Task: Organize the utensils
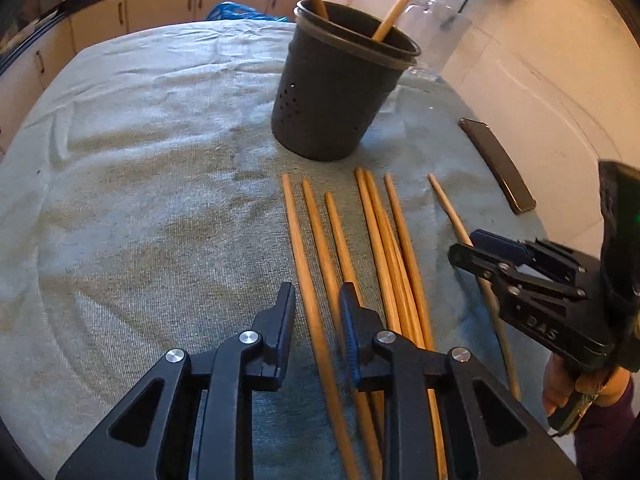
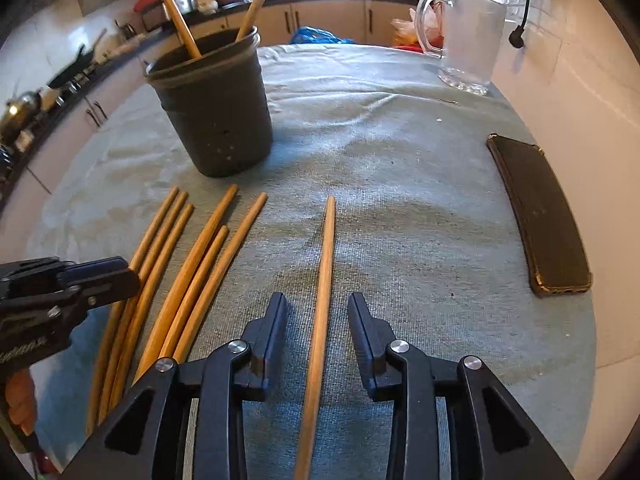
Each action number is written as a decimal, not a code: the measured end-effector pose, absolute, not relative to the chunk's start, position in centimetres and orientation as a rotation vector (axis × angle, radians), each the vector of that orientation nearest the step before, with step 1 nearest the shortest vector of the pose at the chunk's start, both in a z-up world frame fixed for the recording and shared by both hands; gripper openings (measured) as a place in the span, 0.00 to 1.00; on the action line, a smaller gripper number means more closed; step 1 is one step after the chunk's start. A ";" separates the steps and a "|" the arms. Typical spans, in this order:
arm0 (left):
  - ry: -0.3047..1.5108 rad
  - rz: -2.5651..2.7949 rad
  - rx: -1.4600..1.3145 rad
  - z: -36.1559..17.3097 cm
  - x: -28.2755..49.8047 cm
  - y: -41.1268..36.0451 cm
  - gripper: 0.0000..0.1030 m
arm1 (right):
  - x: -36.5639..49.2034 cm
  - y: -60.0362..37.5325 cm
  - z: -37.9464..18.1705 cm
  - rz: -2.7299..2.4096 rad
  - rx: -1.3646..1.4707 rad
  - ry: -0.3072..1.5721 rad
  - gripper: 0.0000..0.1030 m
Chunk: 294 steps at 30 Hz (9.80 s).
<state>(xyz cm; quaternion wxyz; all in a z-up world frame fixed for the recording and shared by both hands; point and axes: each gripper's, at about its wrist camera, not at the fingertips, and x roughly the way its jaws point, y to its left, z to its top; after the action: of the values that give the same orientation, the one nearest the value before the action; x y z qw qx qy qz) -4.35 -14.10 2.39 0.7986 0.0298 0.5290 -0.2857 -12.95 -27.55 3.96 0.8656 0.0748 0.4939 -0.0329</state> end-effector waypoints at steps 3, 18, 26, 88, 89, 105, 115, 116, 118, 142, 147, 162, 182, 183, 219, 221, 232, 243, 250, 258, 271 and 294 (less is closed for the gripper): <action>1.147 -0.590 0.028 2.2 -4.1 -14.0 0.20 | -13.5 -28.7 3.8 -0.011 0.214 1.004 0.33; 1.116 -0.486 0.177 2.2 -4.7 -15.7 0.09 | -13.7 -28.8 3.7 -0.016 0.237 0.992 0.32; 1.138 -0.441 0.184 2.5 -5.6 -12.6 0.06 | -14.3 -30.1 3.8 -0.071 0.338 1.040 0.09; 0.535 -0.553 0.039 25.6 -10.9 -10.4 0.05 | -19.0 -27.5 25.5 -0.021 0.228 0.501 0.06; 0.528 -0.552 0.040 25.9 -10.4 -10.6 0.05 | -18.7 -27.5 26.0 -0.021 0.229 0.491 0.06; 0.517 -0.531 -0.050 29.5 0.5 -15.4 0.05 | -10.2 -29.4 29.8 -0.055 0.336 0.323 0.07; 0.667 -0.506 -0.019 22.8 4.3 -17.2 0.05 | -5.2 -30.2 23.2 -0.086 0.371 0.492 0.07; 0.670 -0.504 -0.015 22.4 4.3 -17.2 0.05 | -4.9 -30.3 22.6 -0.081 0.375 0.506 0.07; 0.673 -0.501 -0.012 22.0 4.4 -17.2 0.05 | -4.3 -30.6 21.8 -0.075 0.384 0.534 0.07; 0.584 -0.427 -0.097 24.2 -6.2 -6.5 0.45 | -14.1 -30.9 22.6 -0.129 0.273 0.608 0.63; 0.645 -0.415 -0.085 21.0 -8.3 -5.1 0.47 | -17.6 -31.7 20.6 -0.188 0.234 0.703 0.66; 1.047 -0.514 0.055 4.5 -7.6 -12.2 0.29 | -20.9 -28.1 10.5 -0.088 0.114 0.970 0.70; 1.092 -0.491 0.084 2.2 -2.8 -15.8 0.06 | -11.7 -25.6 5.1 -0.003 0.295 1.037 0.48; 1.096 -0.492 0.082 2.3 -2.6 -15.8 0.06 | -11.3 -25.6 4.9 -0.010 0.292 1.040 0.47; 1.162 -0.490 0.099 2.1 -1.5 -13.8 0.06 | -11.4 -27.8 4.1 -0.097 0.152 1.076 0.15; 1.177 -0.476 0.084 2.1 -0.9 -13.7 0.06 | -11.3 -27.8 4.1 -0.112 0.154 1.087 0.15; 1.145 -0.467 0.034 2.4 0.1 -13.9 0.05 | -10.6 -25.9 4.0 -0.093 0.134 1.065 0.06; 0.924 -0.505 -0.021 10.6 -4.9 -10.3 0.05 | -14.0 -25.7 10.7 -0.039 0.200 0.854 0.06; 0.754 -0.507 -0.018 15.5 -9.5 -9.0 0.05 | -17.3 -24.6 14.8 -0.030 0.177 0.733 0.06; 0.633 -0.517 0.024 18.3 -14.7 -8.2 0.05 | -20.8 -23.1 17.5 -0.022 0.132 0.649 0.06; 0.556 -0.546 0.022 21.2 -16.6 -7.9 0.05 | -23.5 -23.0 20.5 -0.011 0.133 0.558 0.06; 0.436 -0.540 0.009 31.1 -6.3 -12.8 0.05 | -14.2 -25.3 30.8 0.001 0.220 0.356 0.06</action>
<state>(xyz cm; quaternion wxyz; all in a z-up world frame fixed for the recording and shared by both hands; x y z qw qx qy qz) -6.27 -12.82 31.08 0.9404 0.0046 0.2136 -0.2644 -14.19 -25.27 30.77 0.9782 0.1090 0.1766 0.0005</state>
